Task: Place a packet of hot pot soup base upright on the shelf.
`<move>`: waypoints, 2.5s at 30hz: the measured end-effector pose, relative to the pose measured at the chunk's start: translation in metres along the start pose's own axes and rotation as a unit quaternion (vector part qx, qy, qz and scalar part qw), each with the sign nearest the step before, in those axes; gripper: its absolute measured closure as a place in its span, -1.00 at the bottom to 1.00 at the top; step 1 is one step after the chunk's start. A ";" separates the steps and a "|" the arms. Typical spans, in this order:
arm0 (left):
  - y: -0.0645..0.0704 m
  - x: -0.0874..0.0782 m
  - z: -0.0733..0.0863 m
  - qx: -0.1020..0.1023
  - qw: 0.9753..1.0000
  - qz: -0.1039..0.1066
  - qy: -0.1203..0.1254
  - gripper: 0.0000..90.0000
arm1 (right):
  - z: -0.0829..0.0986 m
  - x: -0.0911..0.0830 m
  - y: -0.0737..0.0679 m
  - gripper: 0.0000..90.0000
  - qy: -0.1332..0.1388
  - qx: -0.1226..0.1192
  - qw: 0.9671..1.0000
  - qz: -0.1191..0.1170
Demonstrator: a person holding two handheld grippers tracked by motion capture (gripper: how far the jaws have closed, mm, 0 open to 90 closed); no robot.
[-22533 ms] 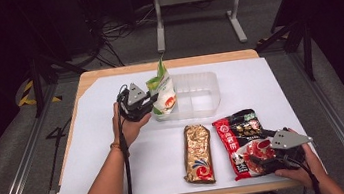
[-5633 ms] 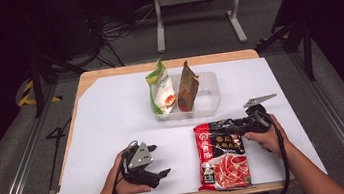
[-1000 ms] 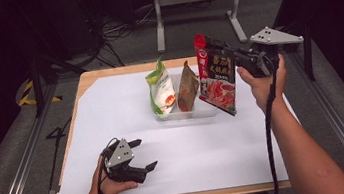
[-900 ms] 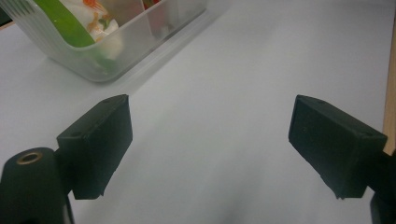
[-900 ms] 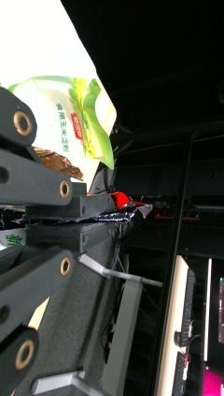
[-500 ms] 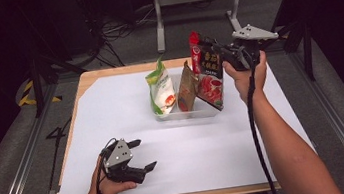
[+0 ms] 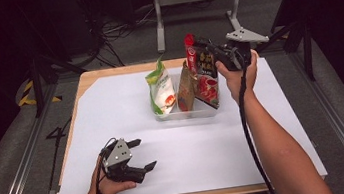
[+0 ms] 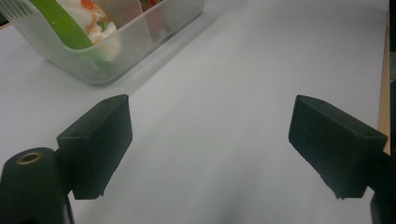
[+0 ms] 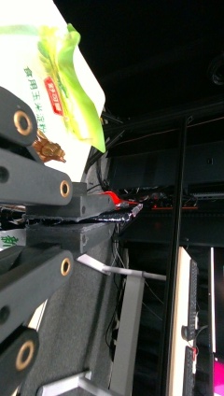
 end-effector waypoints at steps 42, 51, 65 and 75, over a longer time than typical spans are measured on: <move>0.001 0.001 0.001 0.005 1.000 0.000 -0.007 -0.68 | 0.034 -0.027 0.007 0.45 -0.011 -0.029 0.998 -0.047; 0.002 0.004 0.002 0.007 1.000 0.002 -0.013 -0.68 | 0.050 -0.047 0.005 0.78 -0.024 -0.048 0.997 -0.063; 0.005 0.006 0.002 0.009 1.000 0.004 -0.017 -0.68 | 0.125 -0.072 -0.004 1.00 -0.121 -0.091 0.985 -0.080; 0.005 0.006 0.003 0.009 1.000 0.006 -0.021 -0.68 | 0.154 -0.062 -0.013 1.00 -0.169 -0.128 0.975 -0.067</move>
Point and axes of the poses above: each handheld gripper's, and its own axes: x roughly forward along the jaws, z roughly out of its underside, y roughly to its right, the point moved 6 cm from there along x, roughly forward along the jaws, and after that the axes turned 7 degrees about y, right-handed, at the moved point
